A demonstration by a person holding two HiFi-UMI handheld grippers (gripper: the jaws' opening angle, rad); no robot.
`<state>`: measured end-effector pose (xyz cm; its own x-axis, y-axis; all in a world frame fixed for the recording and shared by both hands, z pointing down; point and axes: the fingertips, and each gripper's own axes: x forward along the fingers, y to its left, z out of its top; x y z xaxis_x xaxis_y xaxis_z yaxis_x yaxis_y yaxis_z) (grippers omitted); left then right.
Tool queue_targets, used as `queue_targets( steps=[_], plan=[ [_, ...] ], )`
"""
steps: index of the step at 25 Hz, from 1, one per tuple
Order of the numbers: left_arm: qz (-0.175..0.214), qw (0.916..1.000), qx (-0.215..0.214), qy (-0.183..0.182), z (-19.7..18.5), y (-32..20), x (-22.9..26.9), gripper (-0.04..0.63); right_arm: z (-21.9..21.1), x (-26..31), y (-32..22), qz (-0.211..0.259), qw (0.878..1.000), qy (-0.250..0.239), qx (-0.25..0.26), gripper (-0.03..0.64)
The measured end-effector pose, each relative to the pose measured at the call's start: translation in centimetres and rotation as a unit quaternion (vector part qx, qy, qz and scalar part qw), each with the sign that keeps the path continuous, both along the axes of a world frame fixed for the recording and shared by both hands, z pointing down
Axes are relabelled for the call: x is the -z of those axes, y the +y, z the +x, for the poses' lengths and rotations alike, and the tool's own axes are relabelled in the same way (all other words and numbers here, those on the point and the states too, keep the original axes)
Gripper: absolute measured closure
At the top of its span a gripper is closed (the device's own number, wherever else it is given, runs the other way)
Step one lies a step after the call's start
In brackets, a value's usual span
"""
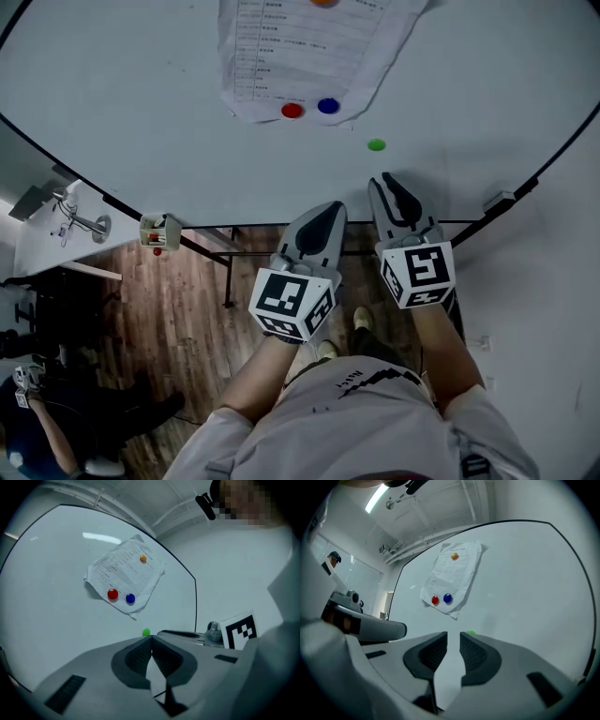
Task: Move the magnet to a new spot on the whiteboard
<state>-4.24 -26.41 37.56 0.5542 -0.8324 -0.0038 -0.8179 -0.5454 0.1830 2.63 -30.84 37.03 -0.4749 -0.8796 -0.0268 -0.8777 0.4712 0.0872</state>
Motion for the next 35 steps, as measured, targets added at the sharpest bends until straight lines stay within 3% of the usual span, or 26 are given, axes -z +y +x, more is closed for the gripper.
queue_targets(
  steps=[12,35],
  plan=[
    [-0.013,0.9998,0.006,0.011,0.4,-3.2,-1.2,0.584,0.2,-0.8,-5.0,0.059,0.987,0.137,-0.057,0.489],
    [-0.026,0.9992,0.026,0.017,-1.2,-3.1,-2.2,0.583,0.1,-1.8,-7.3,0.067,0.973,0.2,-0.098,0.488]
  ],
)
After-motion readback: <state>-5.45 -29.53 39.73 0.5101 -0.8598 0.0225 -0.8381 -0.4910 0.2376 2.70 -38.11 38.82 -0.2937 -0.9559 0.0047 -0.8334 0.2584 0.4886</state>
